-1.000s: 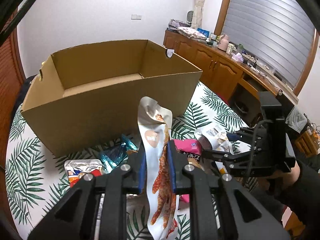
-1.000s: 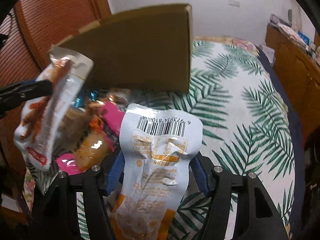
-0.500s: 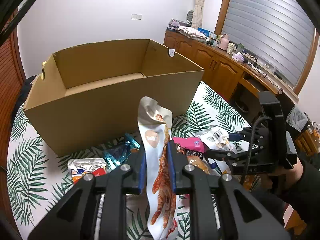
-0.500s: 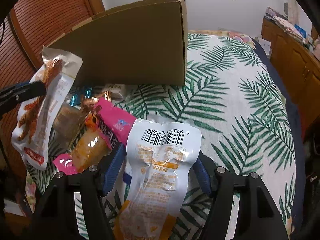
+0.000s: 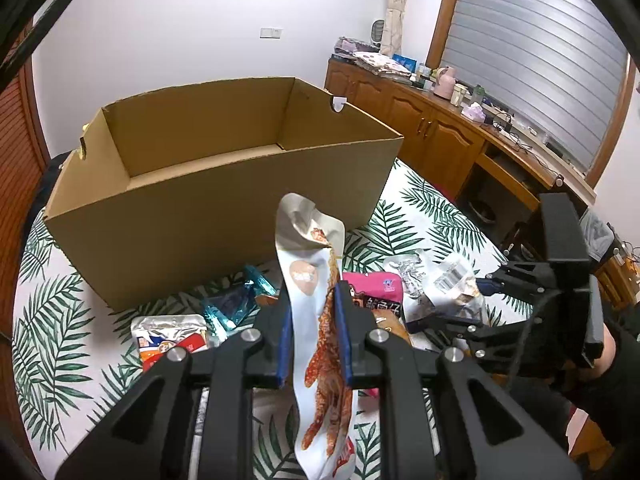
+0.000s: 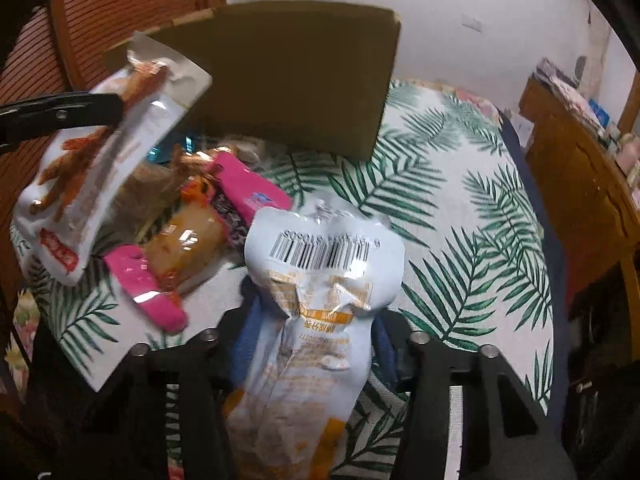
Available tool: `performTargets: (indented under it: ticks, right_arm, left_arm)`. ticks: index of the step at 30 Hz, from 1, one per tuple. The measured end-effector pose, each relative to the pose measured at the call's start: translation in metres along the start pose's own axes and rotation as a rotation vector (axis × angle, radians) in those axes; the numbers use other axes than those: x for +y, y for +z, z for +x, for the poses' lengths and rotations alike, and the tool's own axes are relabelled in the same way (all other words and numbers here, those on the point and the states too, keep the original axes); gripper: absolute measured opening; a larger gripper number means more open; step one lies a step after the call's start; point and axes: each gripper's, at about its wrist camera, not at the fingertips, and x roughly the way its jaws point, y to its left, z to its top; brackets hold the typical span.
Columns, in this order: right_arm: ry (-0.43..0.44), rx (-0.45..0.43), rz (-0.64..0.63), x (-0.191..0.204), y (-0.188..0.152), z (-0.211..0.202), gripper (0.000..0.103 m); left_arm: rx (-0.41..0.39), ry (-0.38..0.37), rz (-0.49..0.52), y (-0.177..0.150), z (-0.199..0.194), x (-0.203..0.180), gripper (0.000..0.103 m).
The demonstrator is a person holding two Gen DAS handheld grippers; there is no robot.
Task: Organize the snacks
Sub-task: 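Lift both packs over the box and open both tools to drop them inside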
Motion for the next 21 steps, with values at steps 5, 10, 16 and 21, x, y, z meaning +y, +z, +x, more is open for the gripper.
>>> performTargets:
  ticks: [5, 10, 16, 21]
  right_arm:
    - [0.009, -0.078, -0.005, 0.004, 0.006, -0.026, 0.044]
    - [0.009, -0.154, -0.012, 0.007, 0.018, -0.055, 0.038]
    - [-0.007, -0.235, -0.055, 0.012, 0.042, -0.074, 0.033]
    - [-0.004, -0.291, -0.067, 0.011, 0.064, -0.090, 0.031]
  left_arm:
    - [-0.025, -0.004, -0.009, 0.002, -0.006, 0.002, 0.016]
    - [-0.090, -0.020, -0.011, 0.007, -0.023, 0.001, 0.016]
    - [-0.179, -0.037, -0.011, 0.023, -0.050, 0.001, 0.016]
    - [-0.250, -0.046, 0.006, 0.045, -0.074, 0.003, 0.016]
